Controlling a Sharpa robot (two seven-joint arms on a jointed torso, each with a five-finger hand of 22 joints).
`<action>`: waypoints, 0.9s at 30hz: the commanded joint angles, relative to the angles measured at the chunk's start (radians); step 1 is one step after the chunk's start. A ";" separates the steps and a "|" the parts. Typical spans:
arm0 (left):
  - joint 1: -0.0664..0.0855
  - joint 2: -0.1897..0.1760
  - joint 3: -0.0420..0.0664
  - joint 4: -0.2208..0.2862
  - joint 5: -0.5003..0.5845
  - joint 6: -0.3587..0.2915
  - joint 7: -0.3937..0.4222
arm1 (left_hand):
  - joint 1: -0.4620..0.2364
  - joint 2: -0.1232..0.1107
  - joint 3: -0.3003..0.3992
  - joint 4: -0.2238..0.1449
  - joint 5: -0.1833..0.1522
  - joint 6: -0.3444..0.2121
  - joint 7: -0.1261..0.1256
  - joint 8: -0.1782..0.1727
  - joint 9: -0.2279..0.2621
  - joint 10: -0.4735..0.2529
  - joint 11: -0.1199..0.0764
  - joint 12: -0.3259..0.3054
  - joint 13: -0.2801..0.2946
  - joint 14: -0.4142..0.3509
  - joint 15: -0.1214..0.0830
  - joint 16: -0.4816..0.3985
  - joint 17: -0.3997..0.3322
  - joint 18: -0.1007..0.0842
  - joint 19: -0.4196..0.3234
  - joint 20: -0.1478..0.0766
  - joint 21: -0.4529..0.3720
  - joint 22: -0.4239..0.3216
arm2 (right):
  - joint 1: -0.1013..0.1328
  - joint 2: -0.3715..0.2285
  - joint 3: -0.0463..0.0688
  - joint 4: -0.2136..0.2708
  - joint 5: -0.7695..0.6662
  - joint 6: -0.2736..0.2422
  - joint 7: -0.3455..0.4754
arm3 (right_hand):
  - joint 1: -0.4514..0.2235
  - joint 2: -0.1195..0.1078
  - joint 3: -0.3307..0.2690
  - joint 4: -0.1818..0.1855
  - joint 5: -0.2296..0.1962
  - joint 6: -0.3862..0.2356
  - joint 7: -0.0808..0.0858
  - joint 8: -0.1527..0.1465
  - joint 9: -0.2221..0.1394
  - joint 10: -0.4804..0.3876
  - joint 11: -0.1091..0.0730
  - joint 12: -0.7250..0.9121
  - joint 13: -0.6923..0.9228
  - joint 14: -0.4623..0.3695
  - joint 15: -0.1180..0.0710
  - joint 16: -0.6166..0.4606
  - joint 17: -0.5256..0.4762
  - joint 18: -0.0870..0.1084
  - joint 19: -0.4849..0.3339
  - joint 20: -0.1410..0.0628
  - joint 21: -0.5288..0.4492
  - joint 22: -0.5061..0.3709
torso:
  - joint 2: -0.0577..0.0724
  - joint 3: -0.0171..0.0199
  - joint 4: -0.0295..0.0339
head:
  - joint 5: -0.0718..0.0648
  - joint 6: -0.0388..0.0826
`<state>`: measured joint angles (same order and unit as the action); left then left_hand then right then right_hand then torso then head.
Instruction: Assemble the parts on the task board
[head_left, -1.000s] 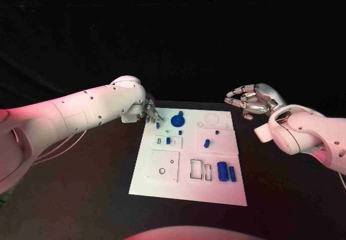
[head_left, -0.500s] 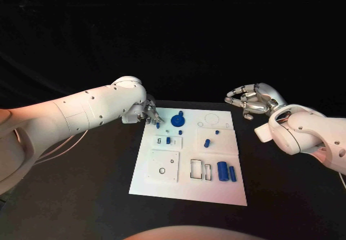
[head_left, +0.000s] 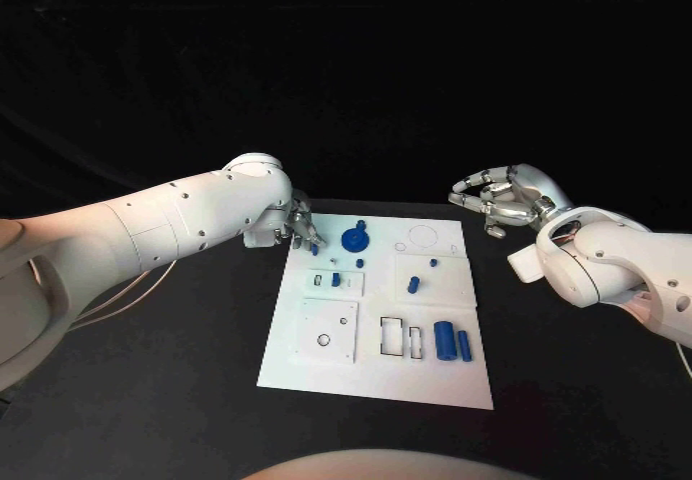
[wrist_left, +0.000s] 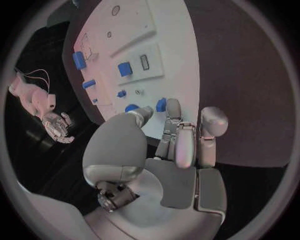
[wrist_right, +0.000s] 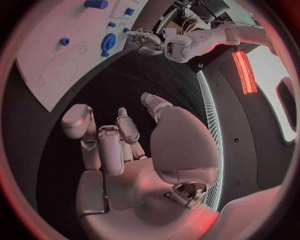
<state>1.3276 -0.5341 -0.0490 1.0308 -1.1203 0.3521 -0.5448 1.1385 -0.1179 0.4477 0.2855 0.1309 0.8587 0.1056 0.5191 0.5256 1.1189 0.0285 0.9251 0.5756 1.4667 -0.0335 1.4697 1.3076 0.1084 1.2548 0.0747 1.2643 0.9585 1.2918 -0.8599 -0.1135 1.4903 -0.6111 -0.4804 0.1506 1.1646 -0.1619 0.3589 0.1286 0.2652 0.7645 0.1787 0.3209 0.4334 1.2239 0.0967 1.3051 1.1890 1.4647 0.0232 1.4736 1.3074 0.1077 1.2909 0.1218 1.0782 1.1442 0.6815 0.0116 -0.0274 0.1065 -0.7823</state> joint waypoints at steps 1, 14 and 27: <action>0.000 0.002 0.000 0.000 0.011 -0.007 0.014 | 0.023 0.004 0.014 -0.002 0.004 0.013 -0.003 0.004 -0.001 0.010 -0.003 -0.004 -0.003 0.048 -0.005 0.004 0.033 0.011 0.006 -0.001 0.007 0.001 | -0.001 0.001 0.000 0.000 -0.004 0.015 0.004 | -0.005 0.003 0.002 0.006 0.004 -0.009 0.000 0.007 0.001 -0.007 -0.001 0.002 -0.001 0.040 -0.005 -0.004 0.026 0.009 -0.003 0.000 -0.003 0.000 | -0.001 0.0001 -0.0004 | 0.000 -0.002; -0.001 -0.001 0.000 -0.005 0.071 -0.063 0.028 | 0.141 0.006 0.286 -0.111 -0.013 0.009 -0.030 0.124 0.115 0.044 -0.029 -0.004 -0.006 0.047 -0.027 0.001 0.025 0.010 0.005 -0.023 0.010 0.009 | -0.001 0.002 0.000 -0.001 -0.004 0.015 0.005 | -0.006 0.005 0.001 0.008 0.006 -0.009 0.000 0.008 0.001 -0.007 -0.001 0.002 -0.001 0.040 -0.005 -0.005 0.026 0.009 -0.004 0.000 -0.005 -0.001 | -0.001 0.0008 0.0006 | 0.000 -0.006; -0.001 -0.060 0.002 0.066 0.166 -0.116 0.021 | 0.104 -0.027 0.402 -0.164 -0.009 0.002 -0.035 0.165 0.156 0.070 -0.034 0.037 0.038 0.048 -0.032 0.002 0.026 0.008 0.011 -0.028 0.018 0.021 | -0.001 0.000 0.000 -0.003 -0.004 0.015 0.004 | -0.007 0.006 0.001 0.010 0.007 -0.009 0.000 0.009 0.001 -0.007 -0.002 0.002 -0.001 0.040 -0.005 -0.005 0.025 0.009 -0.004 0.000 -0.005 -0.002 | -0.003 0.0009 0.0037 | 0.004 -0.006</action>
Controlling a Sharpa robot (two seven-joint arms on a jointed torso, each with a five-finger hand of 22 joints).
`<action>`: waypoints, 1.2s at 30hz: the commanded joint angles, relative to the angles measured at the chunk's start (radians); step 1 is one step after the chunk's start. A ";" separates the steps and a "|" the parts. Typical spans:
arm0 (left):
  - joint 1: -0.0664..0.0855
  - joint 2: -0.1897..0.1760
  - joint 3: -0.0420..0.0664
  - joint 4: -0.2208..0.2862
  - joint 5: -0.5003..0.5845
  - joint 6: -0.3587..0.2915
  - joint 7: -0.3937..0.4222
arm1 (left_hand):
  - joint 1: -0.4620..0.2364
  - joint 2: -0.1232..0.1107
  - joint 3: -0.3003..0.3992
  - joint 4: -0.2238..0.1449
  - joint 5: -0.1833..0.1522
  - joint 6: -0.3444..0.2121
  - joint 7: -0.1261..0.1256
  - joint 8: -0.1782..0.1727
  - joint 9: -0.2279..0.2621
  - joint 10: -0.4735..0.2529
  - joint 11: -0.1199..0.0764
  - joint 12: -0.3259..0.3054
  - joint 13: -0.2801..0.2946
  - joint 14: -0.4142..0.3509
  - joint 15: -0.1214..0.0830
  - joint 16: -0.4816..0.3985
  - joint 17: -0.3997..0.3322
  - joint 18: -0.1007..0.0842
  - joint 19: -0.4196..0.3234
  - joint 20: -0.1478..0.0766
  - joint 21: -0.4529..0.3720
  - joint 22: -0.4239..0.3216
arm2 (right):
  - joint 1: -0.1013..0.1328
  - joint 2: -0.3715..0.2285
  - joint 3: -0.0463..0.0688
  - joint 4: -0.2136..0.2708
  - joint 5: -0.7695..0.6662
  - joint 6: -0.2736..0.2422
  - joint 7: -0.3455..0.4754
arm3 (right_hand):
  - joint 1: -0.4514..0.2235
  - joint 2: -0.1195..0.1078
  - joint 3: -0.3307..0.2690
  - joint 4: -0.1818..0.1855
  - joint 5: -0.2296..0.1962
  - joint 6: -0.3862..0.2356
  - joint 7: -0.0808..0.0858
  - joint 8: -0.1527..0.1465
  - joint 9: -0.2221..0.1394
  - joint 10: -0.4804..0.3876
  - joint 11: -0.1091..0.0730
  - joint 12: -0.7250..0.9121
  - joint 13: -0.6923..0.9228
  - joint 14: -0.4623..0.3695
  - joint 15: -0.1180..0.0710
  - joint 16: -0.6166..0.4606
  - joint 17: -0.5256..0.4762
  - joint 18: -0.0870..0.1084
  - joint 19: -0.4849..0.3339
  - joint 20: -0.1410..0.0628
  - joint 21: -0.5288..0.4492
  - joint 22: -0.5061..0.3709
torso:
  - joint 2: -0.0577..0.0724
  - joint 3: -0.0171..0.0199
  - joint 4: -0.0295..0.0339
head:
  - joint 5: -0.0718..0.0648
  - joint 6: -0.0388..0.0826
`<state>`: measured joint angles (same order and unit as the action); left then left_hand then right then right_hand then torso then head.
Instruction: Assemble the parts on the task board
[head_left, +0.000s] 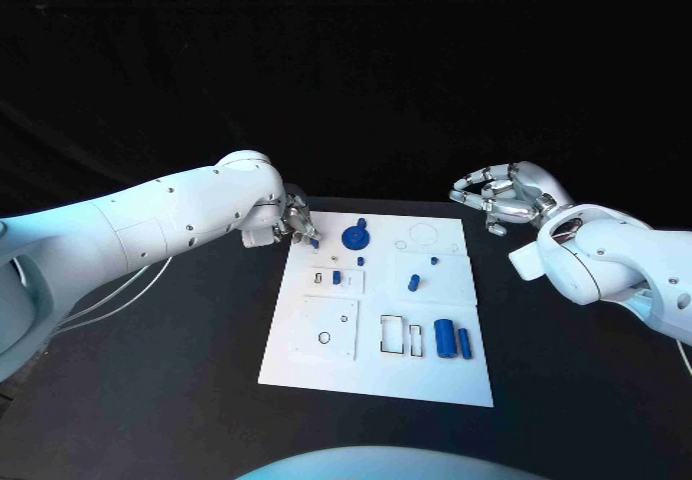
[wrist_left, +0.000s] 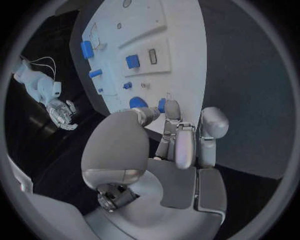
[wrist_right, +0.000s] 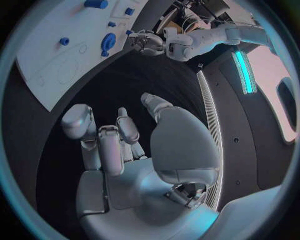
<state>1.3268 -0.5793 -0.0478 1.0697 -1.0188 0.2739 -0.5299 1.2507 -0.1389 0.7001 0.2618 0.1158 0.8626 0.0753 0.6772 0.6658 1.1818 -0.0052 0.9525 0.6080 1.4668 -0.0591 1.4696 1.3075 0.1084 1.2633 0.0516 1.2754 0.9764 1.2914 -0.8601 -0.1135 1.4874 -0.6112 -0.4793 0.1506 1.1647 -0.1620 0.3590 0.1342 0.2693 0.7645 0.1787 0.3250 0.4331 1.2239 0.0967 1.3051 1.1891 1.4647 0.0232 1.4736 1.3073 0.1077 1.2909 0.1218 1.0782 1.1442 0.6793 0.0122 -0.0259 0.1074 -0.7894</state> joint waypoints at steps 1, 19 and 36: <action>0.000 -0.024 0.001 0.041 0.070 -0.042 0.008 | -0.011 -0.011 0.158 -0.145 0.008 -0.001 -0.005 0.009 0.018 0.010 -0.001 0.012 0.009 0.049 -0.007 0.003 0.028 0.008 0.003 -0.005 0.009 0.005 | -0.001 0.000 0.000 -0.001 -0.004 0.014 0.004 | -0.007 0.006 0.001 0.004 0.003 -0.009 0.000 0.004 0.001 -0.007 -0.002 0.002 -0.001 0.040 -0.005 -0.005 0.025 0.009 -0.004 0.000 -0.005 -0.002 | -0.002 0.0005 0.0026 | 0.004 0.001; -0.040 -0.198 0.001 0.323 -0.040 -0.196 0.111 | -0.055 -0.080 0.248 -0.199 0.085 0.039 -0.020 0.025 0.032 0.081 -0.016 0.073 0.093 0.059 -0.020 0.022 0.063 -0.006 0.044 -0.018 0.055 0.083 | -0.006 -0.003 -0.001 -0.002 -0.004 0.014 0.004 | -0.007 0.006 0.000 0.005 0.004 -0.009 0.000 0.005 0.002 -0.006 -0.002 0.003 0.000 0.040 -0.005 -0.005 0.026 0.009 -0.004 0.000 -0.006 -0.002 | -0.003 -0.0004 0.0053 | 0.011 0.000; -0.096 -0.213 0.000 0.372 -0.148 -0.240 0.129 | -0.061 -0.091 0.257 -0.205 0.109 0.048 -0.023 0.027 0.033 0.095 -0.020 0.085 0.111 0.062 -0.023 0.027 0.074 -0.009 0.055 -0.021 0.067 0.103 | -0.008 -0.007 -0.001 0.000 -0.003 0.015 0.005 | -0.010 0.007 -0.002 0.009 0.006 -0.009 0.000 0.007 0.002 -0.006 -0.002 0.003 0.000 0.040 -0.005 -0.005 0.025 0.009 -0.003 0.000 -0.006 -0.002 | 0.000 0.0007 0.0019 | 0.013 -0.007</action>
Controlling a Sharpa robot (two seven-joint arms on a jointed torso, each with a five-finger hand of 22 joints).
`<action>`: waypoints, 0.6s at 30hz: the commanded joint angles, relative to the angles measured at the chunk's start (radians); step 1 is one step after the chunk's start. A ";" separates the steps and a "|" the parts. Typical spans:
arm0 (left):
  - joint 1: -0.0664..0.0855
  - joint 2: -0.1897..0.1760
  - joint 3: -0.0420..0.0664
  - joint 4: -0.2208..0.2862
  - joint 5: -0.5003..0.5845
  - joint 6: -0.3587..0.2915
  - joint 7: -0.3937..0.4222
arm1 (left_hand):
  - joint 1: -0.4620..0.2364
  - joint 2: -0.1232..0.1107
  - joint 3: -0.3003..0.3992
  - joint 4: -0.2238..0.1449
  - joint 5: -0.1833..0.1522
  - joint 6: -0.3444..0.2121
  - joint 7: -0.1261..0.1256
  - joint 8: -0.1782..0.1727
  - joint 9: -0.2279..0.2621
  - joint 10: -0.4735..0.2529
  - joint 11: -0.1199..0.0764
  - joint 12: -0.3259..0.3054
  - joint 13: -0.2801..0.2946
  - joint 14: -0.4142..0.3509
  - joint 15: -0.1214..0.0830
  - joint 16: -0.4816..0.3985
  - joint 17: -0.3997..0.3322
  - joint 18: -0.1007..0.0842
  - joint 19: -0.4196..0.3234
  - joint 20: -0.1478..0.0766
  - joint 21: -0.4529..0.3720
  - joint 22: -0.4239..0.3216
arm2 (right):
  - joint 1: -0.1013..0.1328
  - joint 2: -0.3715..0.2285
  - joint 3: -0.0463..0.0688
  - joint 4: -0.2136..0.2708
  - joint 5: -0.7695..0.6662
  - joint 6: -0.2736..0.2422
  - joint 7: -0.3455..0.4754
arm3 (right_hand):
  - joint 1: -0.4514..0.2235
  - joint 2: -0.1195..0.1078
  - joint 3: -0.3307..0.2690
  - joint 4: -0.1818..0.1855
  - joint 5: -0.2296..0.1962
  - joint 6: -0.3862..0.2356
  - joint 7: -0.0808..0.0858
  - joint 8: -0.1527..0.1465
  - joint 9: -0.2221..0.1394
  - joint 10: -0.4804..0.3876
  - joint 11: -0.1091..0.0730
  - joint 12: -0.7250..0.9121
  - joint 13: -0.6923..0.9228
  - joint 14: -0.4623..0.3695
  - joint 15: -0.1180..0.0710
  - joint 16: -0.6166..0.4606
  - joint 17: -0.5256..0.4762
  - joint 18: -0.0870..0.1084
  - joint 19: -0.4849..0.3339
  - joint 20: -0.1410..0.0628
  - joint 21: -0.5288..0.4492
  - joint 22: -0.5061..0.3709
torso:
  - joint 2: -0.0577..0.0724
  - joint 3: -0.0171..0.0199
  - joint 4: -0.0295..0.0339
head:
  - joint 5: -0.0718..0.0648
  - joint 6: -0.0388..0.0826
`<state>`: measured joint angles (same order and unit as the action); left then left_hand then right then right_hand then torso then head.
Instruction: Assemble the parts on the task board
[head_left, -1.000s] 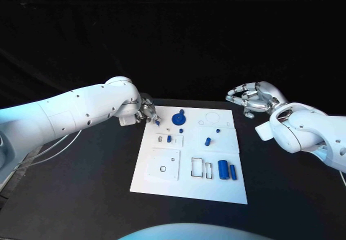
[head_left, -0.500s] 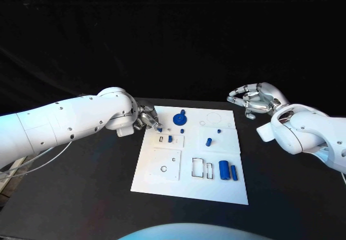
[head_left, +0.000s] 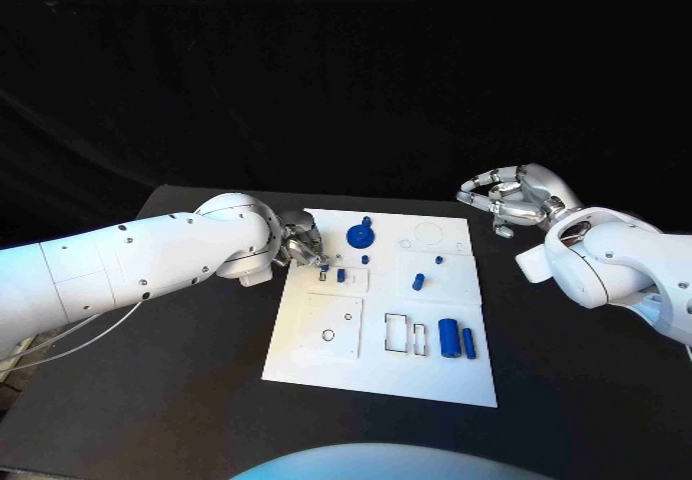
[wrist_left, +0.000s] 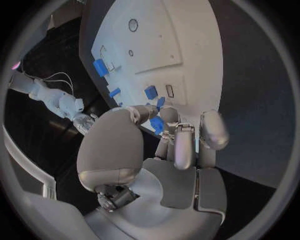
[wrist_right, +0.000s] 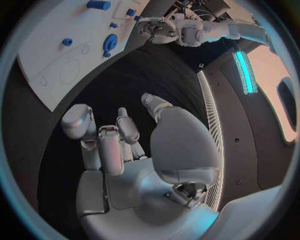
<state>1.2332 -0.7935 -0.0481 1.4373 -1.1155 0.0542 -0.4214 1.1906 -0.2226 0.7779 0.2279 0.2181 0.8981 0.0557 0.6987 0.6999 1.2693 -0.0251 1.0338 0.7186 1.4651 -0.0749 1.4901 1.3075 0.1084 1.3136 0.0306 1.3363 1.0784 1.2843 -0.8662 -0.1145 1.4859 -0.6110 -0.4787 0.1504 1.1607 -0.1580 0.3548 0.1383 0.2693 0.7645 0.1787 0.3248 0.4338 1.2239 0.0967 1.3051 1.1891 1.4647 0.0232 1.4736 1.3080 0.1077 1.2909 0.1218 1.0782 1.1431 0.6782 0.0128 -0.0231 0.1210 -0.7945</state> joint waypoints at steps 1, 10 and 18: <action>-0.005 0.000 0.001 0.005 -0.056 -0.017 0.019 | -0.001 -0.008 0.179 -0.172 0.008 0.013 -0.004 0.005 -0.001 0.008 0.000 0.004 0.002 0.063 -0.008 0.007 0.075 -0.009 0.005 0.000 0.007 0.003 | -0.001 -0.001 0.000 0.001 -0.003 0.014 0.005 | -0.006 0.003 0.002 0.005 0.006 -0.009 0.000 0.007 0.001 -0.006 -0.002 0.003 0.000 0.040 -0.005 -0.005 0.025 0.009 -0.003 0.000 -0.006 0.000 | 0.000 0.0003 -0.0010 | 0.000 -0.003; -0.011 -0.001 0.000 0.007 -0.064 0.016 0.009 | -0.001 -0.010 0.181 -0.173 0.011 0.015 -0.004 0.005 -0.001 0.010 -0.001 0.006 0.004 0.064 -0.008 0.008 0.078 -0.010 0.007 0.000 0.009 0.006 | -0.001 -0.002 0.000 0.002 -0.003 0.014 0.005 | -0.006 0.003 0.002 0.005 0.006 -0.009 0.000 0.007 0.001 -0.006 -0.002 0.003 0.000 0.040 -0.005 -0.005 0.025 0.009 -0.003 0.000 -0.006 0.000 | 0.000 -0.0002 0.0009 | 0.001 -0.006; -0.014 0.001 -0.001 0.006 -0.066 0.039 -0.004 | -0.001 -0.012 0.182 -0.175 0.015 0.016 -0.005 0.005 -0.001 0.013 -0.001 0.008 0.008 0.065 -0.009 0.009 0.080 -0.011 0.008 -0.001 0.011 0.009 | -0.001 -0.002 0.000 0.001 -0.002 0.015 0.005 | -0.008 0.004 0.000 0.008 0.007 -0.009 0.000 0.008 0.001 -0.006 -0.002 0.003 -0.001 0.040 -0.005 -0.005 0.024 0.009 -0.003 0.000 -0.007 -0.001 | 0.000 -0.0001 -0.0001 | 0.003 -0.007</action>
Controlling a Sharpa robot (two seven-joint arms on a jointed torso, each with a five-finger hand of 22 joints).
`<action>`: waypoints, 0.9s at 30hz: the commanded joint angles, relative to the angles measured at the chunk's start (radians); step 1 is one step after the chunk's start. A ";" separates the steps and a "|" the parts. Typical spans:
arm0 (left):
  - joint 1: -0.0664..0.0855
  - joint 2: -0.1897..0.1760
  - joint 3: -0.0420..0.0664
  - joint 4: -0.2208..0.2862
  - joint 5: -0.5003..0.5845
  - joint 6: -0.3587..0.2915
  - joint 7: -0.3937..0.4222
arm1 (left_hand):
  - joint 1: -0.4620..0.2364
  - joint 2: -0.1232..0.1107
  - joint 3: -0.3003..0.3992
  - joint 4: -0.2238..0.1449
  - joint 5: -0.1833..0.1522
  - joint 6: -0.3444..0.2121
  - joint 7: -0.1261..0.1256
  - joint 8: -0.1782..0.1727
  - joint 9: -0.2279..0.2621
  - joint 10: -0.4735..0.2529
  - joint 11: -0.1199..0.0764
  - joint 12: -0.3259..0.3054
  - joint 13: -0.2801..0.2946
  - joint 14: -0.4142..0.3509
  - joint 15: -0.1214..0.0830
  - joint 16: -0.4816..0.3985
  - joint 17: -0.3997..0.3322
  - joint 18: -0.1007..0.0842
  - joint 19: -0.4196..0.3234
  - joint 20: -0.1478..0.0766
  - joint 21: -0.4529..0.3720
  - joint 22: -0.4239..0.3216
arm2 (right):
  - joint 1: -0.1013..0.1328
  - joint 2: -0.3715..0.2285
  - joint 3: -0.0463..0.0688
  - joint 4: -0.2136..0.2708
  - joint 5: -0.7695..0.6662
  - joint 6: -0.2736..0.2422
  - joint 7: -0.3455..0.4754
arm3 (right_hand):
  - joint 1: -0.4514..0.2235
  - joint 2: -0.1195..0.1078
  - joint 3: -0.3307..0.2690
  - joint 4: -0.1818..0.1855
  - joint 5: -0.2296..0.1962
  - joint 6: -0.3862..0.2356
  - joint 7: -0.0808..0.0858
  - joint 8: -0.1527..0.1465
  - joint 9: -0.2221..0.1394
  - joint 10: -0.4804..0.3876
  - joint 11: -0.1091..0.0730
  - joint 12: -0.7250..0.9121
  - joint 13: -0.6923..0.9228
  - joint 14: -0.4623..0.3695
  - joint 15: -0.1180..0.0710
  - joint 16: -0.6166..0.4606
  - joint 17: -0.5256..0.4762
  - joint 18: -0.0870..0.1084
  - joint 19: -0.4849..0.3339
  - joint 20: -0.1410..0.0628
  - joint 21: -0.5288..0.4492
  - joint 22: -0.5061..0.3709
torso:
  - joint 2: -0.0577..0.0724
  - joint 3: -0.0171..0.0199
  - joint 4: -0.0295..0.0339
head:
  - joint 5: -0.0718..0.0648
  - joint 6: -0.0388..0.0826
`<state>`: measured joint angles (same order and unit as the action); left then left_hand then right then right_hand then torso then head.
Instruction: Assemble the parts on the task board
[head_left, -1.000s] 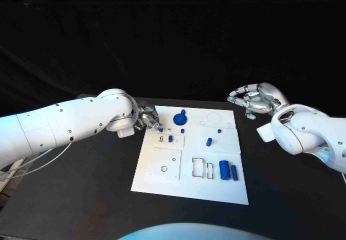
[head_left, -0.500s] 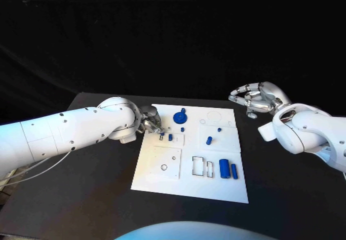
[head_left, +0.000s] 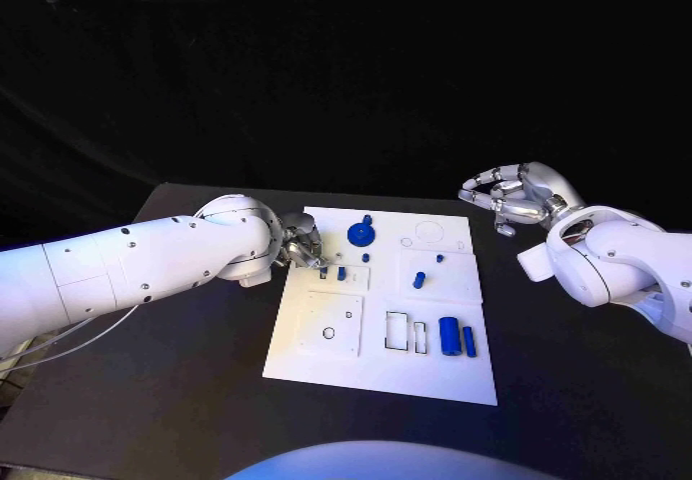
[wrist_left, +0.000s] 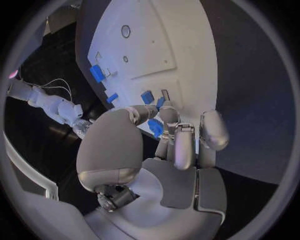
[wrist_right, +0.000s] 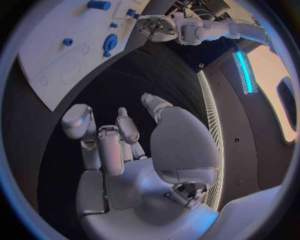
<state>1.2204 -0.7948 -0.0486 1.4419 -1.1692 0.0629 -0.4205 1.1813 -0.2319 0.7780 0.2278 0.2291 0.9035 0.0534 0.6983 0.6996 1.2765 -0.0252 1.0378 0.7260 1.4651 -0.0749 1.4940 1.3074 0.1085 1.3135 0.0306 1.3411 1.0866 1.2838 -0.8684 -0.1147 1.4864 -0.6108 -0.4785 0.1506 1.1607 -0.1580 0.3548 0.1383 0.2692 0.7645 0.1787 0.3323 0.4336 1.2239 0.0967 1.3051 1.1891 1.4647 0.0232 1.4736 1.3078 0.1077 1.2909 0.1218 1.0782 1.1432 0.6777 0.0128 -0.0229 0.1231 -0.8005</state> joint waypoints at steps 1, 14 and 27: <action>-0.001 0.002 -0.001 0.001 -0.012 0.033 -0.007 | 0.008 -0.003 0.182 -0.175 0.004 0.011 -0.003 0.006 0.000 0.006 -0.001 0.004 0.001 0.065 -0.009 0.005 0.080 -0.011 0.008 -0.001 0.006 0.001 | -0.001 0.000 0.000 0.001 -0.002 0.015 0.005 | -0.008 0.004 0.000 0.008 0.007 -0.009 0.000 0.001 0.001 -0.006 -0.002 0.003 -0.001 0.040 -0.005 -0.005 0.024 0.009 -0.003 0.000 -0.007 -0.001 | 0.000 -0.0001 0.0001 | 0.001 0.000; -0.006 0.006 -0.004 -0.005 -0.013 0.058 -0.017 | 0.007 -0.005 0.182 -0.176 0.008 0.013 -0.003 0.006 0.000 0.008 -0.002 0.006 0.004 0.065 -0.009 0.006 0.080 -0.010 0.008 -0.001 0.006 0.000 | -0.001 0.000 0.000 0.000 -0.002 0.015 0.006 | -0.008 0.004 0.000 0.008 0.007 -0.009 0.000 0.001 0.001 -0.006 -0.002 0.003 -0.001 0.040 -0.005 -0.005 0.024 0.009 -0.003 0.000 -0.007 -0.001 | 0.001 -0.0010 -0.0002 | 0.001 -0.002; -0.008 0.005 -0.004 -0.003 -0.012 0.091 -0.011 | 0.007 -0.006 0.183 -0.176 0.009 0.013 -0.003 0.006 0.000 0.010 -0.002 0.007 0.006 0.065 -0.009 0.006 0.081 -0.010 0.008 -0.002 0.006 0.000 | -0.001 0.000 0.000 -0.001 -0.002 0.016 0.005 | -0.009 0.005 -0.002 0.011 0.008 -0.010 -0.001 0.003 0.002 -0.005 -0.002 0.005 0.000 0.041 -0.005 -0.005 0.026 0.009 -0.002 -0.001 -0.006 0.001 | 0.000 -0.0006 -0.0004 | 0.001 -0.004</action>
<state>1.2169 -0.7918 -0.0499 1.4361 -1.1768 0.1150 -0.4311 1.1751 -0.2379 0.7781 0.2278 0.2337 0.9095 0.0480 0.7008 0.6990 1.2802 -0.0284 1.0418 0.7310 1.4651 -0.0748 1.4940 1.3074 0.1085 1.3135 0.0306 1.3410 1.0864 1.2833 -0.8685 -0.1147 1.4851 -0.6105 -0.4774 0.1508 1.1605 -0.1578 0.3530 0.1434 0.2735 0.7617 0.1759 0.3323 0.4342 1.2239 0.0967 1.3051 1.1891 1.4647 0.0232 1.4736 1.3076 0.1076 1.2909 0.1218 1.0782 1.1432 0.6780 0.0124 -0.0230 0.1235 -0.8035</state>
